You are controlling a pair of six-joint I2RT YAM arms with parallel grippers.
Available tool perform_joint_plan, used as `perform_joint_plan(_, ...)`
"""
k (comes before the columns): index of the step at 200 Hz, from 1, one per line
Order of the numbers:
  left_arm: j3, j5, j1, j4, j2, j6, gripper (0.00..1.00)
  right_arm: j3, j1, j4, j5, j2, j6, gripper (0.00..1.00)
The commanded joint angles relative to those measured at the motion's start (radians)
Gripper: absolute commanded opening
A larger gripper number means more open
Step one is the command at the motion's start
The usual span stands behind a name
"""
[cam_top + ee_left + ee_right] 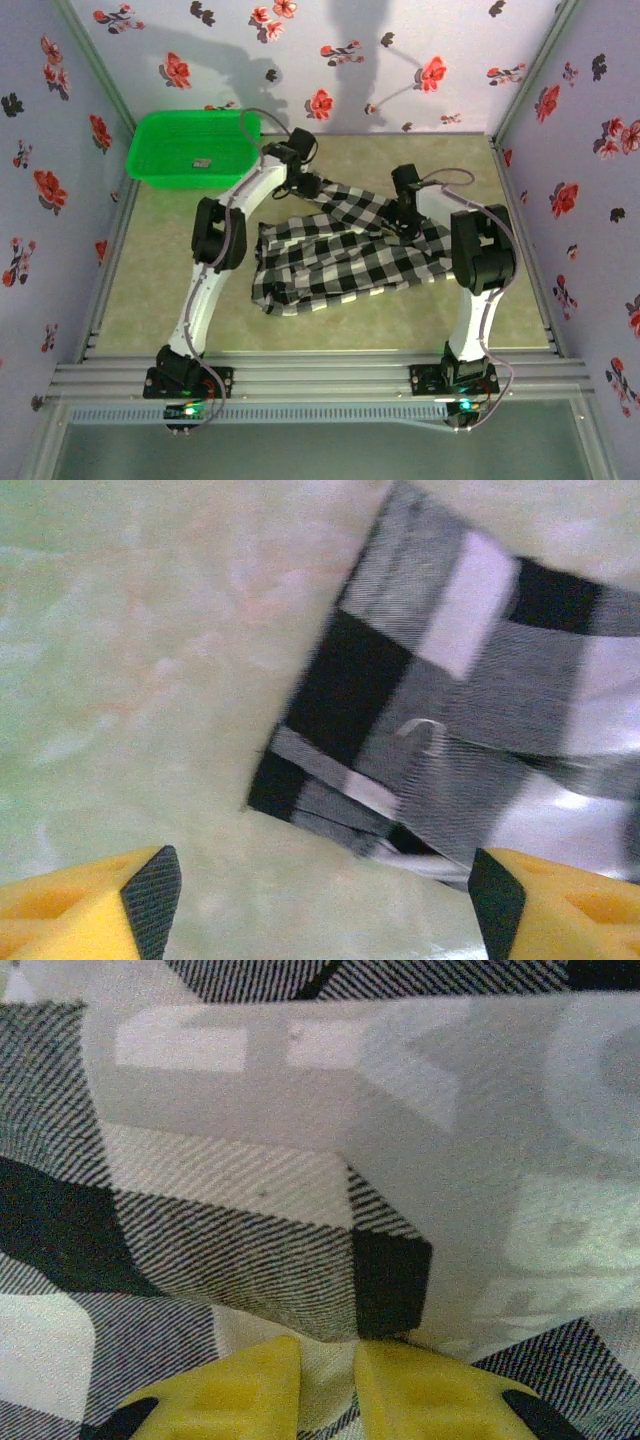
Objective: Fold and stack the long sleeve shirts
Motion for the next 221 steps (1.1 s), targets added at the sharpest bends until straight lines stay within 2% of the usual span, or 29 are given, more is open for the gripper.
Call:
perform_joint_plan(1,-0.056,0.19,-0.013,0.133,-0.106,-0.013,0.8,-0.012,-0.001,-0.105,0.032,-0.008,-0.044,0.26)
perform_joint_plan(36,-0.011,0.203,0.004,0.107,-0.066,0.02,0.81,0.006,0.0,-0.114,-0.001,-0.021,-0.061,0.27)
perform_joint_plan(61,0.049,0.172,0.003,0.081,-0.016,0.058,0.8,0.012,0.006,-0.13,-0.016,-0.031,-0.076,0.28)
perform_joint_plan(94,0.096,0.117,0.002,0.077,0.045,0.094,0.7,0.012,0.019,-0.149,-0.024,-0.051,-0.099,0.29)
perform_joint_plan(133,0.16,0.053,-0.005,0.053,0.122,0.148,0.67,0.018,0.036,-0.17,-0.038,-0.076,-0.115,0.34)
perform_joint_plan(179,0.248,0.064,-0.006,0.017,0.214,0.141,0.64,0.034,0.051,-0.187,-0.053,-0.098,-0.128,0.36)
perform_joint_plan(221,0.293,0.075,-0.006,-0.088,0.27,0.125,0.53,0.062,0.053,-0.204,-0.068,-0.128,-0.133,0.38)
